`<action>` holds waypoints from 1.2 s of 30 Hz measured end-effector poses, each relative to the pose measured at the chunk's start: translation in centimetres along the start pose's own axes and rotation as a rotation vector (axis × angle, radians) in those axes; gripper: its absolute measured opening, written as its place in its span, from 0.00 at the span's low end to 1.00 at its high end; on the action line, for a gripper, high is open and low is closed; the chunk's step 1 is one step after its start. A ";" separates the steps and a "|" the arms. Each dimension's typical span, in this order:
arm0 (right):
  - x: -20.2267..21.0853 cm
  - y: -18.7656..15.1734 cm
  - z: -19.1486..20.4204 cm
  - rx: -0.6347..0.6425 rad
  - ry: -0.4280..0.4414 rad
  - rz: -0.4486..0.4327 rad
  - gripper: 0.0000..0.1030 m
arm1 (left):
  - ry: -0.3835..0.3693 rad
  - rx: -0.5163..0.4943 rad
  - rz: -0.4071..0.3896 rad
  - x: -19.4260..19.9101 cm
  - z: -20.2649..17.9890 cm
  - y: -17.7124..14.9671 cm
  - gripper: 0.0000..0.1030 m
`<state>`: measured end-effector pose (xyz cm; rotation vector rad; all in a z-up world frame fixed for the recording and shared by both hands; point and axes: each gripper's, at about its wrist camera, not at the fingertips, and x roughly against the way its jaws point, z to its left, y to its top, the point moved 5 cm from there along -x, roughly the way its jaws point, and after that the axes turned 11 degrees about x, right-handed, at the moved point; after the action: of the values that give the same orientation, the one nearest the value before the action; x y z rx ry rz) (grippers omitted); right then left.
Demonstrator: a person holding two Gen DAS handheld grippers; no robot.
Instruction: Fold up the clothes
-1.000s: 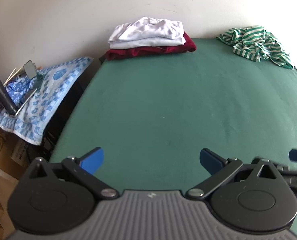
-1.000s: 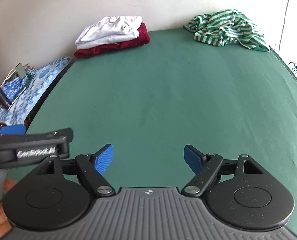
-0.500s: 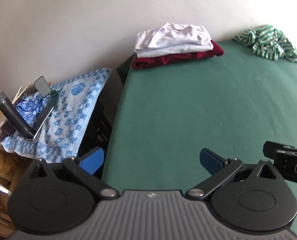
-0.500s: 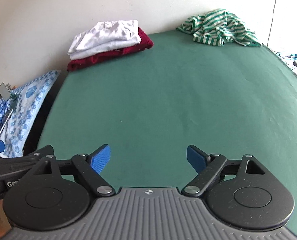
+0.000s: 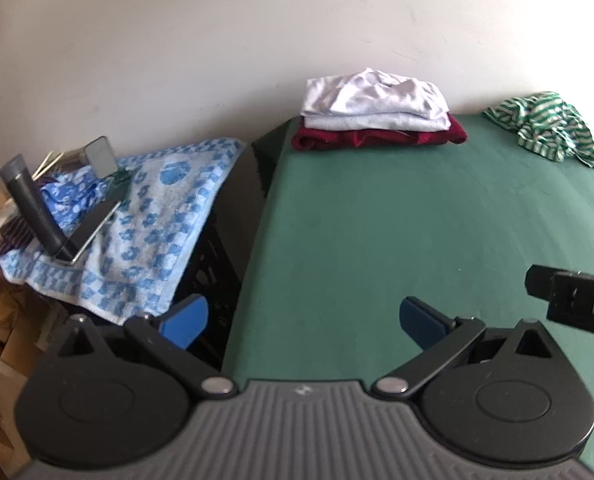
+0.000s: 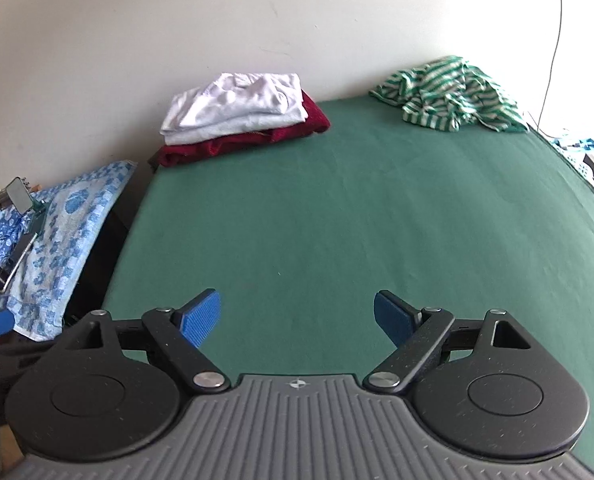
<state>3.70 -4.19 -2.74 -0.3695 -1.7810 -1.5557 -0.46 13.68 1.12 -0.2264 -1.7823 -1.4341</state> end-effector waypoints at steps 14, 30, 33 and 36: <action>0.9 -0.3 -3.3 -0.030 -0.032 0.006 0.84 | -0.023 -0.008 0.030 0.4 -4.0 -0.9 0.99; 1.1 -1.8 -8.0 -0.115 -0.093 0.022 0.85 | -0.058 -0.145 0.042 -0.2 -9.7 -1.6 0.99; 0.8 -1.8 -7.5 -0.095 -0.075 0.021 0.85 | -0.042 -0.133 0.046 -0.7 -9.1 -1.4 0.99; 0.4 -1.5 -6.3 -0.053 -0.041 0.020 0.85 | -0.015 -0.111 0.050 -1.2 -8.0 -1.4 1.00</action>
<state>4.57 -10.56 -3.54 -0.4470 -1.7643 -1.5945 3.35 6.61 -0.58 -0.3382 -1.6993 -1.4999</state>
